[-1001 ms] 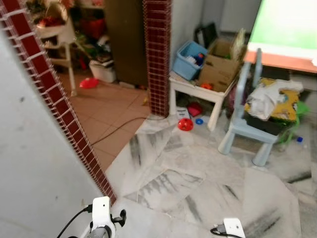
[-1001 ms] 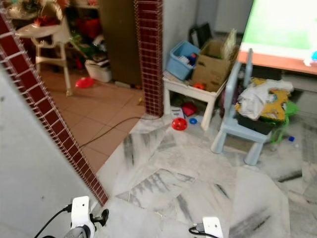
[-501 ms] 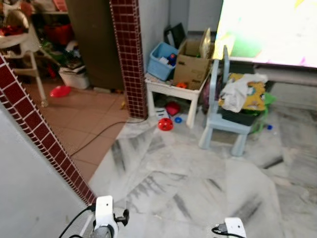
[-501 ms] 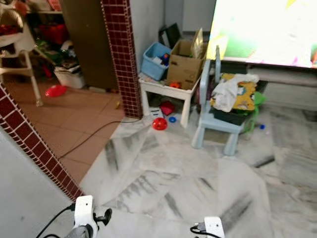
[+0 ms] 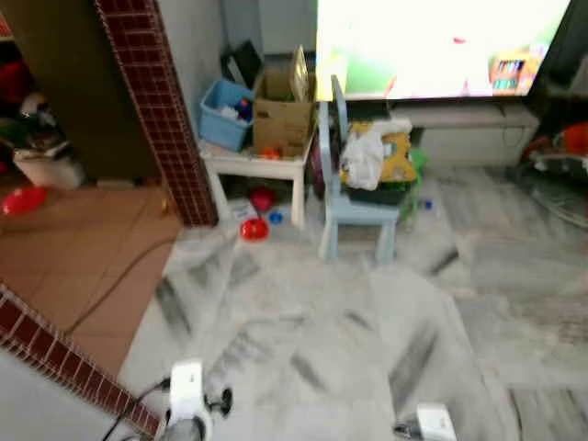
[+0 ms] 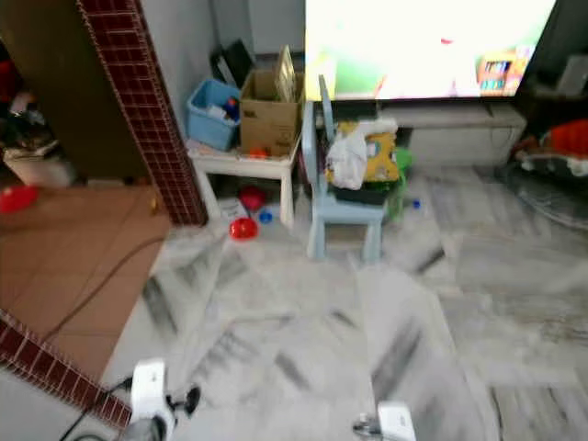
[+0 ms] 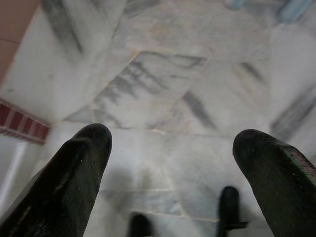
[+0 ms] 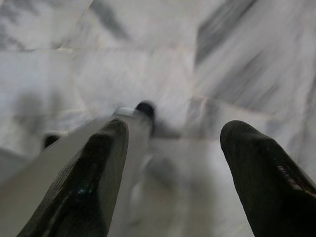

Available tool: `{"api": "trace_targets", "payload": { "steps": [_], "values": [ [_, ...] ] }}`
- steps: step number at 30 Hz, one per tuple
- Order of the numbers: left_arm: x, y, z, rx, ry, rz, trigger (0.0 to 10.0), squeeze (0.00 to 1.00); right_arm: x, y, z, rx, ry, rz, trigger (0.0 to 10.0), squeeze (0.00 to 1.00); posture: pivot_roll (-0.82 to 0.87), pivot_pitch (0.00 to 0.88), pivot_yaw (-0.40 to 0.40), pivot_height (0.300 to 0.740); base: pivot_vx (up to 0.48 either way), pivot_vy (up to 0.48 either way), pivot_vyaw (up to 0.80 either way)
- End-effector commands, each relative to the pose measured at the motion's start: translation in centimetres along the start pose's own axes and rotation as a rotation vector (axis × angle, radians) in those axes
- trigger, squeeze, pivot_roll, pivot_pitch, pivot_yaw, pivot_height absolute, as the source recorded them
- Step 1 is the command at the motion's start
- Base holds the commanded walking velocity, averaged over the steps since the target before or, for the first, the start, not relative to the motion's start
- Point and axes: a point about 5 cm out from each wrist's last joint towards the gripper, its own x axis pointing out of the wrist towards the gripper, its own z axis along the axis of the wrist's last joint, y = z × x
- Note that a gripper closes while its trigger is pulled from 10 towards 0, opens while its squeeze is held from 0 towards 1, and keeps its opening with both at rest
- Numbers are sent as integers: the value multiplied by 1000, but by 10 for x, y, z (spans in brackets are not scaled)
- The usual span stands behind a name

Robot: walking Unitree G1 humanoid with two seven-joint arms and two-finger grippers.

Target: Hang keys on a hook

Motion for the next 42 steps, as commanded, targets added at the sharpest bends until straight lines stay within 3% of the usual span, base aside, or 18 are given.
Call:
{"api": "trace_targets", "payload": {
  "steps": [1, 11, 14, 24, 42],
  "values": [
    [-4, 15, -6, 6, 24, 44, 10000, 0, 1, 10, 1, 4, -5, 17, 10000, 0, -14, 0, 33, 740, 0, 0, 0],
    [-6, 21, -9, 53, 29, 24, 10000, 0, 0, 1, -2, -37, 4, 1, 10000, 0, -22, 0, 41, 740, 0, 0, 0],
    [-10, 33, -12, 63, 35, 43, 10000, 0, -3, -12, -6, -62, 13, -22, 10000, 0, -24, 0, 39, 740, 0, 0, 0],
    [-16, 50, -18, 70, 52, 78, 10000, 0, -8, -34, -11, -74, 34, -74, 10000, 0, -24, 0, 39, 740, 0, 0, 0],
    [-14, 48, -13, 70, 32, 63, 10000, 0, -6, -30, -4, -93, 15, -65, 10000, 0, -20, 0, 37, 740, 0, 0, 0]
  ]
}}
